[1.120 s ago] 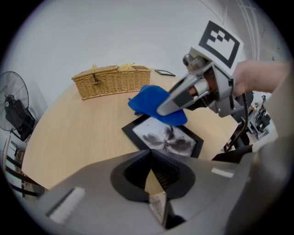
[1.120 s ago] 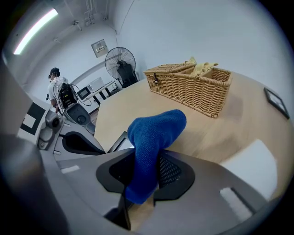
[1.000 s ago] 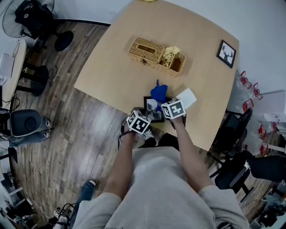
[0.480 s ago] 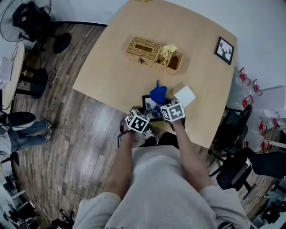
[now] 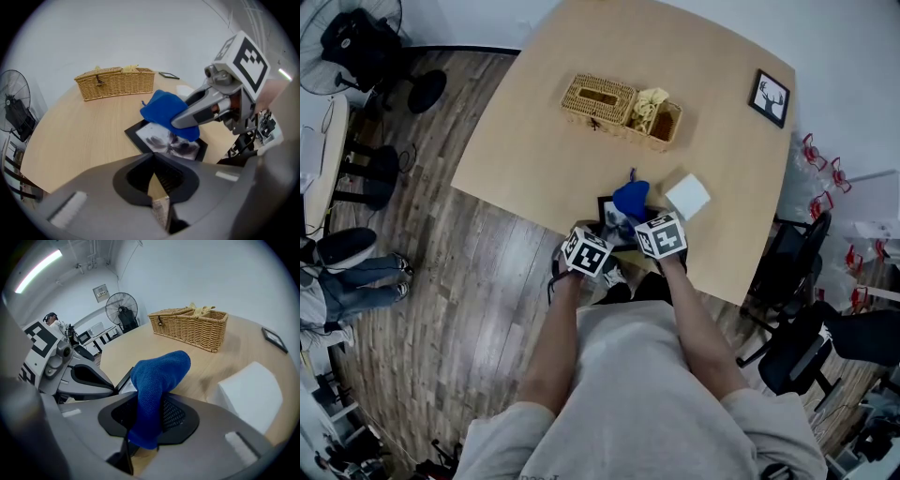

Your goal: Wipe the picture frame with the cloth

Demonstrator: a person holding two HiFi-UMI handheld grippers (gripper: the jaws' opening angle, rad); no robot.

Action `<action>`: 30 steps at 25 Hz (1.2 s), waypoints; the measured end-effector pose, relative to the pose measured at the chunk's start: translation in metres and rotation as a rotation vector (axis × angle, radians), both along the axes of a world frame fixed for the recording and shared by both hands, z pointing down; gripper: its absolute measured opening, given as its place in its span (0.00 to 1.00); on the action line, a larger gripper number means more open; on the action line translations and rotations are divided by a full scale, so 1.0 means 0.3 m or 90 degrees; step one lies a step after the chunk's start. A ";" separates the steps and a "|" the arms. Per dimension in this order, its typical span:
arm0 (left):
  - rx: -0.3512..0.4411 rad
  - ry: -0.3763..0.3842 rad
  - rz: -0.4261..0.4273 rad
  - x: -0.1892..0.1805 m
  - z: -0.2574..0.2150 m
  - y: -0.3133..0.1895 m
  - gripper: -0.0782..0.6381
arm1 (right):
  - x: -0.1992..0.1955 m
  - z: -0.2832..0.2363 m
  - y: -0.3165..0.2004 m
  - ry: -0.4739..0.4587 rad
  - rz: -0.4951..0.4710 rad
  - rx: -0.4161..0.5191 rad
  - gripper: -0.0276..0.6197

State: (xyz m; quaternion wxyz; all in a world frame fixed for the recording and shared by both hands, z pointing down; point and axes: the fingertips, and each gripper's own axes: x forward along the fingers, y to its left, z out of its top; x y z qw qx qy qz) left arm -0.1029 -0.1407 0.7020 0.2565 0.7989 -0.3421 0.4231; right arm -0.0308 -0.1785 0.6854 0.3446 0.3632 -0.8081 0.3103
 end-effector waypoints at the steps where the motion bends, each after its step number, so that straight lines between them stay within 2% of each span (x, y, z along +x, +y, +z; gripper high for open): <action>1: 0.000 0.000 0.001 0.000 0.000 0.001 0.18 | -0.003 0.000 0.000 0.003 -0.003 0.000 0.20; 19: 0.000 0.011 0.005 0.002 -0.003 0.007 0.18 | -0.160 0.014 0.025 0.019 -0.103 -0.015 0.20; 27: 0.002 0.012 0.007 0.003 -0.004 0.002 0.18 | -0.233 0.016 0.049 0.024 -0.202 -0.006 0.20; 30: 0.004 0.014 0.004 0.000 -0.004 0.002 0.18 | -0.228 0.017 0.062 0.041 -0.261 -0.004 0.20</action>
